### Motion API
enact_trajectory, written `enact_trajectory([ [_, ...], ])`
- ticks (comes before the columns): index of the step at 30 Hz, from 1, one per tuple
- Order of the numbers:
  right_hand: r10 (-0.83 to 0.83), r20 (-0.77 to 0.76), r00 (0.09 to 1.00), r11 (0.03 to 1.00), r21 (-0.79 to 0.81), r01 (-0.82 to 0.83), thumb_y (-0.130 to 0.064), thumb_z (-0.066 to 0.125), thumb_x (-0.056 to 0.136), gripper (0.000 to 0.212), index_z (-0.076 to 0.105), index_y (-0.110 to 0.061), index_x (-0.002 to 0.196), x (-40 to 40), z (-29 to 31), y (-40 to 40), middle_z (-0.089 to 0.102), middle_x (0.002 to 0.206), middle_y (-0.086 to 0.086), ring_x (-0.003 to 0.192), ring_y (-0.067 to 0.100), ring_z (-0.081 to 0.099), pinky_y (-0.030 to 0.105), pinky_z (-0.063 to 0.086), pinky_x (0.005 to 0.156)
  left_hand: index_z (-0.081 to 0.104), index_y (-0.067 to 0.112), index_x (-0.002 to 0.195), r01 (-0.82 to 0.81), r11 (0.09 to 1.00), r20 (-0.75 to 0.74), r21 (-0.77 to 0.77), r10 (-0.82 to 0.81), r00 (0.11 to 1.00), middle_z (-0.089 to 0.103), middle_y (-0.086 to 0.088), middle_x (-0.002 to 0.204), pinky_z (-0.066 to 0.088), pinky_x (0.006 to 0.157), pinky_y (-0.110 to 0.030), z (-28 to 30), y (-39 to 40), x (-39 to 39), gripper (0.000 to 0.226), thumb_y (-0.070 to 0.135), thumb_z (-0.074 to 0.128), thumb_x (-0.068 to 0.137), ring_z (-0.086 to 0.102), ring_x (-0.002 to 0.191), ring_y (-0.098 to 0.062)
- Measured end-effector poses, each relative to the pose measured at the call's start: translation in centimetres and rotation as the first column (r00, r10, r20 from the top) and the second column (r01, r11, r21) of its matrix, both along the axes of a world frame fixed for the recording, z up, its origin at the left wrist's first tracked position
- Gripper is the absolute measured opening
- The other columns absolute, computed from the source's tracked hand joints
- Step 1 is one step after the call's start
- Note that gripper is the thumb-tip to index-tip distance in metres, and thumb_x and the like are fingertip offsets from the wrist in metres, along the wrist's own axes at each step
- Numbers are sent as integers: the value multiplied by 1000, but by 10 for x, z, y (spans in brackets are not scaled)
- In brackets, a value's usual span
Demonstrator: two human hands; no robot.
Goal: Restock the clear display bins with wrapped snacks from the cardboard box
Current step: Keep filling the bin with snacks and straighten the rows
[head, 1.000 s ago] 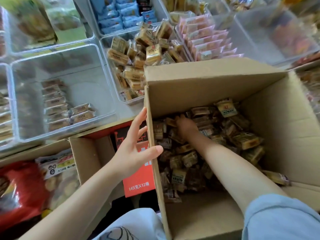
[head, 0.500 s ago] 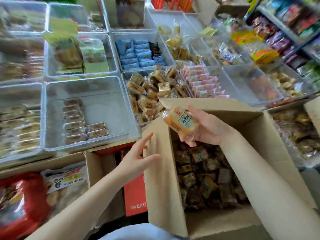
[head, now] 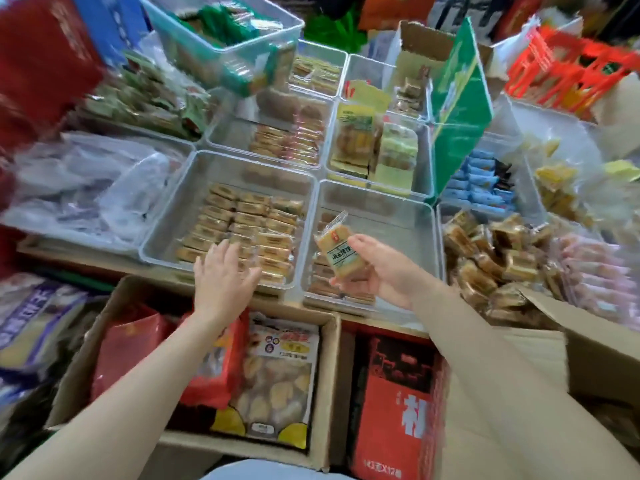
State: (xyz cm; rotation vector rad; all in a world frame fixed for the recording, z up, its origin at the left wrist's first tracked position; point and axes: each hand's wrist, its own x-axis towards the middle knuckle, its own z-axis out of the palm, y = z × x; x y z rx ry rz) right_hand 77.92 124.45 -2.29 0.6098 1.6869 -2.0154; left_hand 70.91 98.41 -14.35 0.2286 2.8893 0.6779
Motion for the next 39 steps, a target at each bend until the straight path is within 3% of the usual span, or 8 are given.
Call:
enact_trajectory([
  [4, 178, -51, 983, 774, 624, -107, -28, 54, 102, 31, 55, -18, 131, -61, -24, -45, 67, 117, 4, 100, 22, 65, 30, 53, 77, 29, 18, 157, 168, 968, 47, -185, -162, 986, 26, -6, 165, -8, 123, -45, -28, -43, -4, 87, 69, 2, 92, 12, 154, -23],
  [8, 403, -129, 906, 385, 922, -40, -30, 55, 96, 25, 57, -27, 121, -120, -60, -76, 65, 108, -2, 100, 21, 60, 43, 50, 88, 36, 17, 154, 208, 951, 11, -227, -211, 977, 38, -8, 158, -4, 122, -48, -43, -51, -9, 79, 64, 8, 98, 26, 149, -28],
  [11, 546, 86, 833, 6, 994, -107, -27, 51, 99, 33, 52, -26, 132, -150, -86, -92, 61, 122, 1, 111, 25, 55, 45, 42, 97, 47, 13, 149, 193, 952, -70, -237, -215, 974, 50, -11, 148, 4, 122, -50, -49, -50, -8, 71, 59, 19, 101, 39, 141, -31],
  [16, 505, 429, 749, -275, 902, -332, -11, 39, 94, 41, 52, -20, 131, -158, -114, -105, 56, 124, 7, 115, 28, 53, 50, 28, 109, 42, 13, 152, 188, 956, -89, -226, -212, 973, 47, -12, 150, 3, 122, -51, -51, -51, -8, 75, 59, 11, 102, 37, 143, -33],
  [20, 503, 467, 727, -285, 884, -371, -37, 37, 96, 45, 52, -12, 132, -163, -120, -118, 50, 129, 12, 123, 31, 45, 50, 30, 107, 47, 10, 148, 168, 960, -137, -223, -202, 970, 51, -15, 145, 9, 122, -53, -57, -49, -7, 72, 57, 19, 102, 40, 138, -35],
  [26, 439, 299, 847, 160, 902, -401, -53, 39, 102, 71, 21, -10, 156, -174, -137, -119, 35, 157, 14, 141, 32, 38, 50, 36, 114, 47, 9, 147, 166, 961, -147, -223, -202, 968, 50, -14, 145, 6, 122, -53, -57, -48, -7, 70, 57, 22, 102, 39, 139, -34],
  [34, 454, 521, 723, -278, 853, -441, -78, 23, 92, 84, 30, -22, 154, -186, -142, -126, 46, 149, 15, 139, 34, 41, 53, 30, 111, 44, 11, 150, 163, 960, -161, -226, -202, 966, 47, -14, 148, 1, 124, -52, -61, -49, -6, 69, 57, 22, 103, 37, 141, -34],
  [39, 438, 442, 783, -108, 890, -443, -72, 25, 95, 81, 23, -20, 157, -177, -157, -131, 37, 154, 17, 144, 34, 30, 52, 23, 114, 43, 11, 150, 172, 957, -145, -234, -210, 967, 45, -13, 148, -2, 124, -51, -61, -48, -7, 69, 57, 20, 103, 35, 142, -33],
])
